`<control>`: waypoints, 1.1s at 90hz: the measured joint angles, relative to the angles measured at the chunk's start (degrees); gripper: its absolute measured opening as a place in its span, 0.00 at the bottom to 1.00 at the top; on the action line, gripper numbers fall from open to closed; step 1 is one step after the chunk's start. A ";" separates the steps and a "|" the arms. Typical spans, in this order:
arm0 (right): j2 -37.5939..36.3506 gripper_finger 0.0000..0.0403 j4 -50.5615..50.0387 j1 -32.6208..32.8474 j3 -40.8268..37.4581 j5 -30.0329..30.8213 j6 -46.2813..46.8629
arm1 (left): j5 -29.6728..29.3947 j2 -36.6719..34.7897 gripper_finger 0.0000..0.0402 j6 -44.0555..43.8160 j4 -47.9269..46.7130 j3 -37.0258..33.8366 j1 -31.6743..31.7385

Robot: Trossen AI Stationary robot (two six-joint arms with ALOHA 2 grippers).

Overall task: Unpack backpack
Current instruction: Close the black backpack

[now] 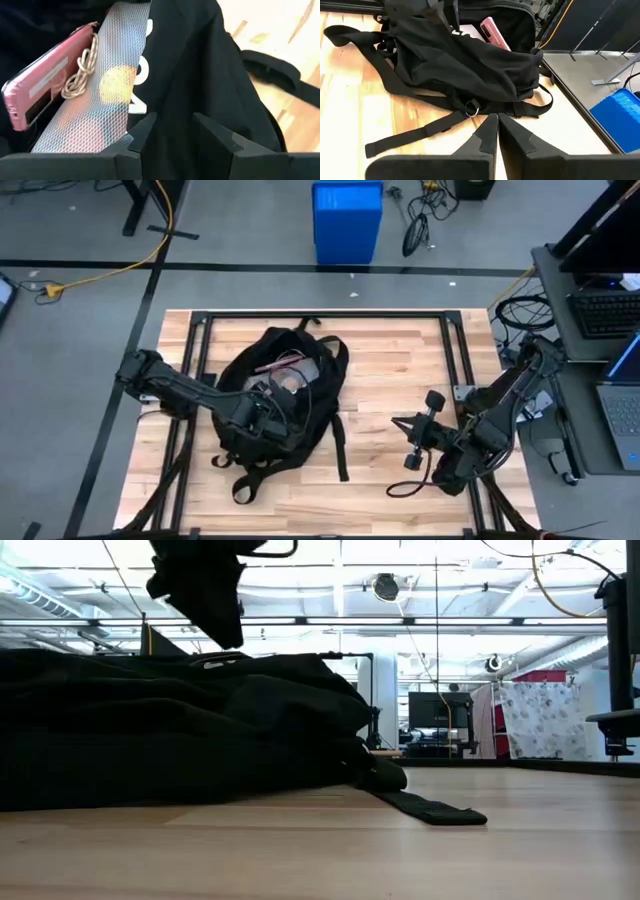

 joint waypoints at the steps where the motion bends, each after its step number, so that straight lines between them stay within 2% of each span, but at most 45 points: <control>1: 0.00 0.00 0.00 0.00 0.00 0.01 0.00 | -0.01 0.18 0.28 -0.01 0.23 0.00 0.04; 41: 0.02 0.00 3.21 0.13 -3.39 -0.15 2.57 | -1.22 7.50 0.26 0.66 1.29 0.00 4.83; 48: 0.00 0.00 3.80 0.13 -4.23 -0.12 2.58 | -1.73 8.37 0.21 3.55 2.47 0.00 5.53; 59: 0.00 0.00 4.11 0.04 -4.90 -0.17 2.58 | -2.06 8.91 0.04 9.83 10.35 -0.02 5.88; 68: 0.00 0.00 4.23 0.04 -4.90 -0.15 2.58 | -2.84 8.89 0.01 14.93 15.18 0.44 4.59; 89: 0.00 0.00 5.75 0.04 -4.90 -1.08 2.27 | -2.88 8.51 0.00 16.48 13.87 2.35 -3.17; 99: 0.09 0.00 5.77 -0.21 -4.90 -1.17 0.37 | -8.50 6.67 0.00 15.86 11.59 2.38 -6.73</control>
